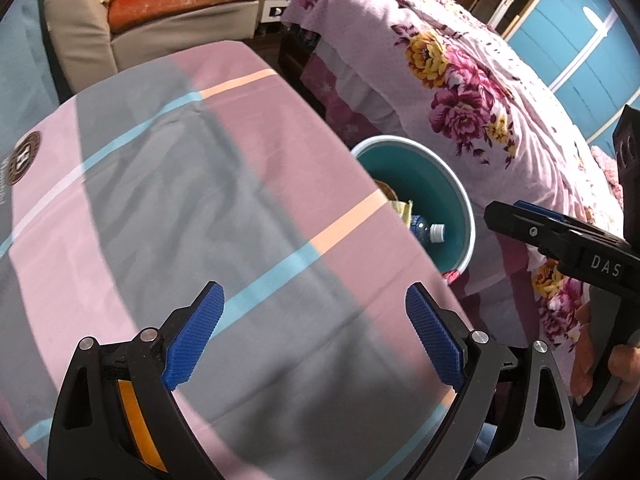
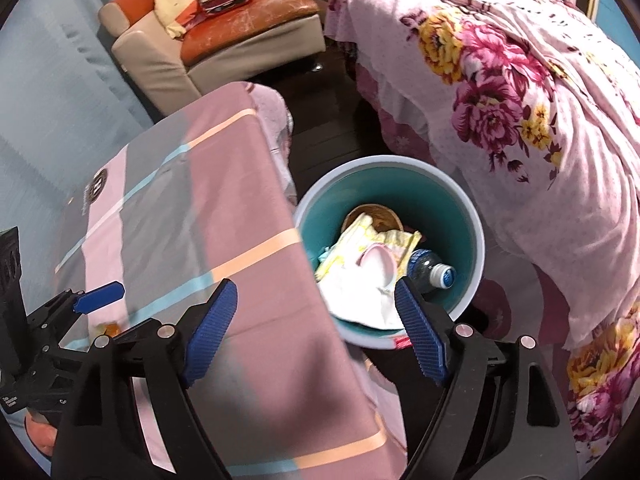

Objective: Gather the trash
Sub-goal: 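Move both tools to the table and grasp the orange snack bag with left tool, then grasp the green seed packet with right tool while left tool lifts the snack bag, then carry the snack bag and green seed packet over the bin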

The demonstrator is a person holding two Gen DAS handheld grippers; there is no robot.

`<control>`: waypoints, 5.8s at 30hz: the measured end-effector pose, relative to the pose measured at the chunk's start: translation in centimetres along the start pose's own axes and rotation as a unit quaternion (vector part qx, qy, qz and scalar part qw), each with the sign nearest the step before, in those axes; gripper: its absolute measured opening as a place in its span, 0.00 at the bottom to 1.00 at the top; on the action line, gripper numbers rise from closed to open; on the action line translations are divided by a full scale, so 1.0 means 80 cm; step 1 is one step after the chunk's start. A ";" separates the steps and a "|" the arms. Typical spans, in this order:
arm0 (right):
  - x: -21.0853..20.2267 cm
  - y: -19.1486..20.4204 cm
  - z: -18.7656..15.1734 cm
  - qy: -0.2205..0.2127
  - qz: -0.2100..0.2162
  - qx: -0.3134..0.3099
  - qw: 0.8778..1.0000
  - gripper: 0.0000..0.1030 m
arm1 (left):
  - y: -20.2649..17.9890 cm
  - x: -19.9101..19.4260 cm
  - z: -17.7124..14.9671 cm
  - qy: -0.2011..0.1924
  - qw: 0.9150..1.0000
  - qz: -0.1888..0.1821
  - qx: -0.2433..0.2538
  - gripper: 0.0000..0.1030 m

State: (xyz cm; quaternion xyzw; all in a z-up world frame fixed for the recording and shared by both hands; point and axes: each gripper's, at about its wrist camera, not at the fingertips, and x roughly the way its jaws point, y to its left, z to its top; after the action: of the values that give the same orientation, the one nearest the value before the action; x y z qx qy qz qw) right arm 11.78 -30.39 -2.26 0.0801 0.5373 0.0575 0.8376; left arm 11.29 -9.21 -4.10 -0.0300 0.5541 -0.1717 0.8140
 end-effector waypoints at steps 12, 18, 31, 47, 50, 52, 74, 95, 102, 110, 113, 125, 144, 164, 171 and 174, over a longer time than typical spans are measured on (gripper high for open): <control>-0.015 0.103 -0.039 0.019 0.022 -0.077 0.997 0.75 | 0.087 -0.058 -0.083 -0.003 0.998 0.046 -0.038 0.90; -0.009 0.142 -0.056 0.033 0.035 -0.112 0.993 0.76 | 0.136 -0.071 -0.131 0.020 0.995 0.065 -0.069 0.90; 0.021 0.160 -0.089 0.080 0.041 -0.132 0.987 0.76 | 0.151 -0.044 -0.160 0.060 0.993 0.050 -0.088 0.90; 0.040 0.182 -0.100 0.101 0.046 -0.142 0.984 0.76 | 0.163 -0.056 -0.153 0.005 0.994 0.062 -0.085 0.63; 0.042 0.203 -0.110 0.113 0.060 -0.157 0.979 0.76 | 0.181 -0.069 -0.147 -0.010 0.994 0.063 -0.093 0.63; 0.044 0.224 -0.121 0.122 0.070 -0.176 0.974 0.76 | 0.195 -0.077 -0.141 -0.022 0.993 0.056 -0.104 0.63; 0.092 0.407 -0.234 0.209 0.110 -0.383 0.893 0.75 | 0.299 -0.138 -0.211 -0.055 0.987 0.064 -0.138 0.64; 0.085 0.307 -0.131 0.140 0.091 -0.261 0.951 0.48 | 0.253 -0.115 -0.171 -0.046 0.991 0.049 -0.113 0.64; 0.078 0.253 -0.115 0.111 0.076 -0.218 0.967 0.48 | 0.212 -0.092 -0.139 -0.031 0.995 0.045 -0.080 0.64; 0.075 0.190 -0.082 0.089 0.071 -0.172 0.978 0.48 | 0.166 -0.069 -0.100 -0.017 0.998 0.043 -0.045 0.64; 0.067 0.159 -0.068 0.080 0.072 -0.151 0.983 0.48 | 0.146 -0.059 -0.087 -0.011 0.999 0.043 -0.029 0.64; 0.052 0.051 -0.032 0.045 0.079 -0.064 0.994 0.48 | 0.060 -0.023 -0.034 0.008 0.999 0.044 0.032 0.64; 0.023 -0.101 -0.005 -0.016 0.081 0.051 0.995 0.49 | -0.036 0.023 0.017 0.027 0.996 0.050 0.069 0.64; 0.018 -0.197 0.015 -0.035 0.056 0.106 0.992 0.49 | -0.151 0.088 0.088 0.018 0.993 0.020 0.111 0.66; 0.032 -0.212 0.021 -0.023 0.043 0.112 0.993 0.49 | -0.174 0.125 0.096 0.035 0.992 0.006 0.124 0.66; 0.038 -0.213 0.025 -0.018 0.040 0.112 0.993 0.49 | -0.179 0.135 0.100 0.039 0.991 0.004 0.130 0.66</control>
State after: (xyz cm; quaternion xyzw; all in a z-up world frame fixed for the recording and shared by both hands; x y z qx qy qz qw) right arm 15.06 -46.67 -7.46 0.1962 0.5217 0.0286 0.8298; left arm 18.57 -27.20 -7.26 0.0853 0.5588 -0.2398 0.7893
